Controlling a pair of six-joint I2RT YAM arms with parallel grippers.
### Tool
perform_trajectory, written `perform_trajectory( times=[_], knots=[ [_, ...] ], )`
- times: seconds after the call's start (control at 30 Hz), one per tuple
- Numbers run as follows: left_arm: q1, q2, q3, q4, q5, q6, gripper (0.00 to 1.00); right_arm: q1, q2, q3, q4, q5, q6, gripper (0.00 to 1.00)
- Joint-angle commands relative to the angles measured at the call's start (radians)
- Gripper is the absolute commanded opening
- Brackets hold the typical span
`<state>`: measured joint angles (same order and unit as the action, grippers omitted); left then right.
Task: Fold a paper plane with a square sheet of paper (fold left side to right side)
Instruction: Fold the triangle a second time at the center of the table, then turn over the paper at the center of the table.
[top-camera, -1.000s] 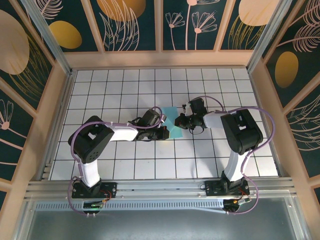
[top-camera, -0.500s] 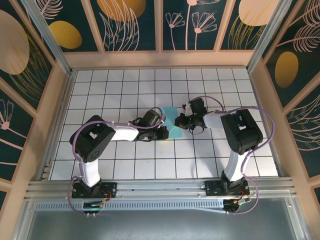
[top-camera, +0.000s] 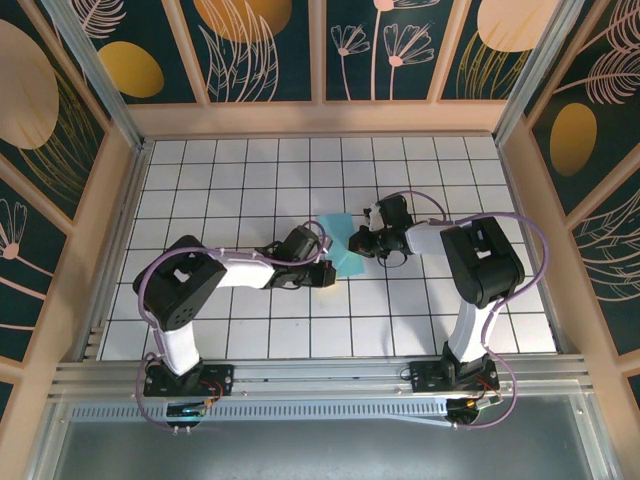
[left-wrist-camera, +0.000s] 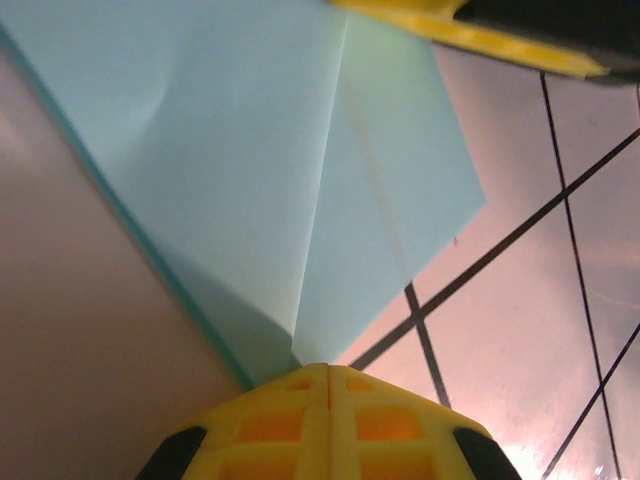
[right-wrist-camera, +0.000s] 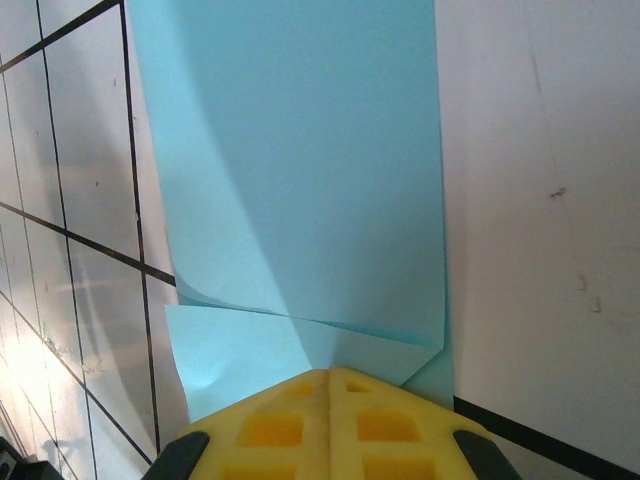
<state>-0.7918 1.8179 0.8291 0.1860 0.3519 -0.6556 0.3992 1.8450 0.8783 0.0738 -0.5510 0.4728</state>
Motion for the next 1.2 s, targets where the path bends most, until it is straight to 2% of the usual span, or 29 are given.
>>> perform_trajectory(
  times=[0.0, 0.17, 0.27, 0.33, 0.43, 0.67, 0.7, 0.83, 0.93, 1.17],
  knots=[
    [-0.005, -0.079, -0.032, -0.095, -0.057, 0.012, 0.0, 0.001, 0.021, -0.002, -0.051, 0.051, -0.018, 0.0],
    [0.012, -0.209, -0.033, -0.105, -0.161, -0.026, 0.03, 0.001, -0.035, 0.022, -0.028, 0.01, 0.001, 0.02],
    [0.052, -0.265, -0.048, -0.088, -0.192, -0.063, 0.12, 0.001, -0.1, 0.027, -0.021, 0.025, 0.003, 0.17],
    [0.077, -0.291, -0.064, -0.058, -0.197, -0.078, 0.26, 0.0, -0.154, 0.017, -0.009, 0.057, 0.001, 0.31],
    [0.099, -0.292, -0.055, -0.036, -0.19, -0.081, 0.36, -0.005, -0.231, -0.005, -0.007, 0.116, -0.016, 0.45],
    [0.121, -0.233, -0.036, 0.023, -0.142, -0.093, 0.5, -0.073, -0.39, -0.1, 0.015, 0.158, -0.029, 0.65],
    [0.123, -0.221, -0.031, 0.032, -0.137, -0.093, 0.53, -0.086, -0.412, -0.116, 0.019, 0.157, -0.027, 0.71],
    [0.128, -0.153, 0.005, 0.059, -0.098, -0.086, 0.55, -0.147, -0.482, -0.176, 0.056, 0.114, -0.015, 0.83],
    [0.128, -0.086, 0.049, 0.057, -0.071, -0.071, 0.56, -0.19, -0.519, -0.222, 0.095, 0.063, 0.009, 0.88],
    [0.128, 0.028, 0.134, 0.047, -0.046, -0.054, 0.55, -0.211, -0.532, -0.268, 0.122, 0.014, 0.02, 0.92]
  ],
)
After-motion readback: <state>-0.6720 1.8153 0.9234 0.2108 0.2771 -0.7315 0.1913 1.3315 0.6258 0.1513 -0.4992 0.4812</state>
